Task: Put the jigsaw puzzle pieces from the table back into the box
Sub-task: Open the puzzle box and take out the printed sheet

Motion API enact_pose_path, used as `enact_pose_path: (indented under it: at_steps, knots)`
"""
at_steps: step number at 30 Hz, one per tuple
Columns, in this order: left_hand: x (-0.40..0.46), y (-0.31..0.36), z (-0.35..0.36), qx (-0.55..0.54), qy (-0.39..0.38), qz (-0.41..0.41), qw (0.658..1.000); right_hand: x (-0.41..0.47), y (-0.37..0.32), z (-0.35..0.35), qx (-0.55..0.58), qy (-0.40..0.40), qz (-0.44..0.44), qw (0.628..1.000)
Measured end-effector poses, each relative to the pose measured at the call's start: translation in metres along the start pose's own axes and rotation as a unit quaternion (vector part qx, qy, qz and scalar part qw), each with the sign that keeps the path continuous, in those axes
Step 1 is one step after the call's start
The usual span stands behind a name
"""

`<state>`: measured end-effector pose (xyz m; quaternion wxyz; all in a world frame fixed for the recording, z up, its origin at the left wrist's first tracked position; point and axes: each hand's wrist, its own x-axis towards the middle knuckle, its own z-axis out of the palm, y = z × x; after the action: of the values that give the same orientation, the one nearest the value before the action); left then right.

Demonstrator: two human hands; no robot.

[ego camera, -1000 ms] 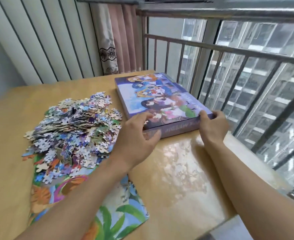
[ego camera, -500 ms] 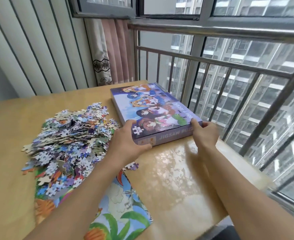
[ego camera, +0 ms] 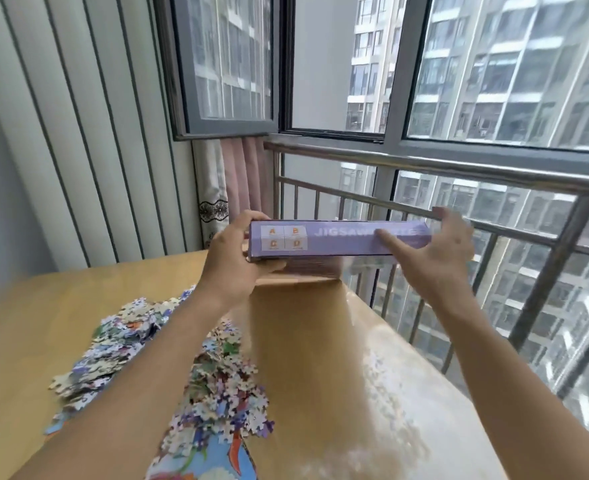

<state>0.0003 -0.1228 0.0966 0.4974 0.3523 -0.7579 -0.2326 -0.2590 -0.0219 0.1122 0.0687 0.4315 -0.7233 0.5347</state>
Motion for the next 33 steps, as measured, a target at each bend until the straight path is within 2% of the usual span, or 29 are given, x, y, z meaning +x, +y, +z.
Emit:
enact_pose_path:
  at_steps: [1, 3, 4, 6, 8, 10, 14, 26, 28, 30, 33]
  knots:
    - [0.007, 0.005, -0.003, 0.001, -0.013, 0.012, 1.0, 0.001, -0.009, -0.009, -0.033, 0.002, -0.091, 0.995]
    - [0.022, 0.017, -0.006, 0.016, -0.041, 0.034, 0.998, 0.011, -0.032, -0.022, -0.079, -0.067, -0.256, 0.961]
    - [0.029, 0.023, -0.006, 0.027, -0.053, 0.044, 0.997, 0.016, -0.045, -0.026, -0.106, -0.128, -0.307, 0.937]
    - [0.038, 0.032, -0.004, 0.059, -0.067, 0.069, 0.994, 0.027, -0.061, -0.024, -0.161, -0.23, -0.352, 0.893]
    - [0.044, 0.038, -0.001, 0.081, -0.069, 0.083, 0.991, 0.032, -0.071, -0.024, -0.204, -0.271, -0.37, 0.865]
    - [0.045, 0.041, 0.002, 0.089, -0.058, 0.085, 0.991, 0.033, -0.077, -0.024, -0.229, -0.273, -0.396, 0.846]
    - [0.043, 0.043, 0.0, 0.08, -0.059, 0.078, 0.992, 0.03, -0.081, -0.023, -0.244, -0.272, -0.417, 0.832]
    - [0.039, 0.041, -0.009, 0.073, -0.062, 0.045, 0.994, 0.021, -0.1, -0.021, -0.361, -0.276, -0.48, 0.751]
    - [0.037, 0.037, -0.01, 0.091, -0.054, 0.055, 0.993, 0.021, -0.107, -0.021, -0.34, -0.306, -0.468, 0.756]
    - [0.035, 0.029, -0.013, 0.117, -0.039, 0.068, 0.99, 0.025, -0.114, -0.023, -0.277, -0.346, -0.428, 0.787]
    - [0.026, 0.015, -0.015, 0.108, -0.036, 0.068, 0.991, 0.032, -0.114, -0.027, -0.227, -0.306, -0.433, 0.817]
